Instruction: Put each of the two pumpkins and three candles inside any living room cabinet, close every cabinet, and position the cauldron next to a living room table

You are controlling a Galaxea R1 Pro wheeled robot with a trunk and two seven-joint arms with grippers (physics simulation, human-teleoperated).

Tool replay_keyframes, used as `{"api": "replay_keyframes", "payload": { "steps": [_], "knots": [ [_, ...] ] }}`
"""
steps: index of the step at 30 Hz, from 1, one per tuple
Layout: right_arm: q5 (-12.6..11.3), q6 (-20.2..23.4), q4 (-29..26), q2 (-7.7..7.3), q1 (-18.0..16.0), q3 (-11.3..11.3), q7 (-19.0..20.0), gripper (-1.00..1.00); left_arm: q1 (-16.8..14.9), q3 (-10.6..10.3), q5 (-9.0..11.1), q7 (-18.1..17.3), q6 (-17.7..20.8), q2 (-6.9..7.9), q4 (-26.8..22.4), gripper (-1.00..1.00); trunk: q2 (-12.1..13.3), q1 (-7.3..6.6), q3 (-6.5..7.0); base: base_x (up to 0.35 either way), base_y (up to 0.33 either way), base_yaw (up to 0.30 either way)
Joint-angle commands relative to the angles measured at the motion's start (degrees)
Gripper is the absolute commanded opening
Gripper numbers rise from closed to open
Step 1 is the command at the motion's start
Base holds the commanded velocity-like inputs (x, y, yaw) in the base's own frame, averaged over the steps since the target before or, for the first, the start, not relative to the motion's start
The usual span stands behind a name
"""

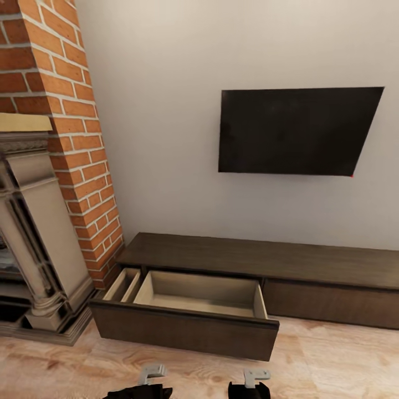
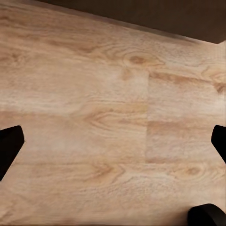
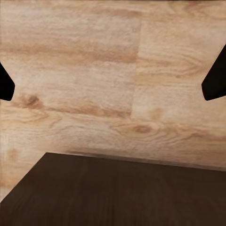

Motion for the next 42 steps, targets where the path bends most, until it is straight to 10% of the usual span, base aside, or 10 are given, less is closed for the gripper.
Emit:
{"api": "replay_keyframes", "payload": {
  "steps": [1, 42],
  "knots": [
    [-0.6, -0.2, -0.1, -0.01, 0.0, 0.5, -0.3, 1.00, 0.0, -0.4, 0.6, 0.0, 0.2, -0.01, 0.0, 1.00, 0.4, -0.23, 0.06, 0.000, 0.000, 0.236],
    [-0.5, -0.3, -0.1, 1.03, 1.0, 0.6, -0.2, 1.00, 0.0, -0.4, 0.7, 0.3, 0.3, -0.94, 0.0, 1.00, 16.8, -9.24, 4.93, 0.000, 0.000, 0.236]
  ]
}}
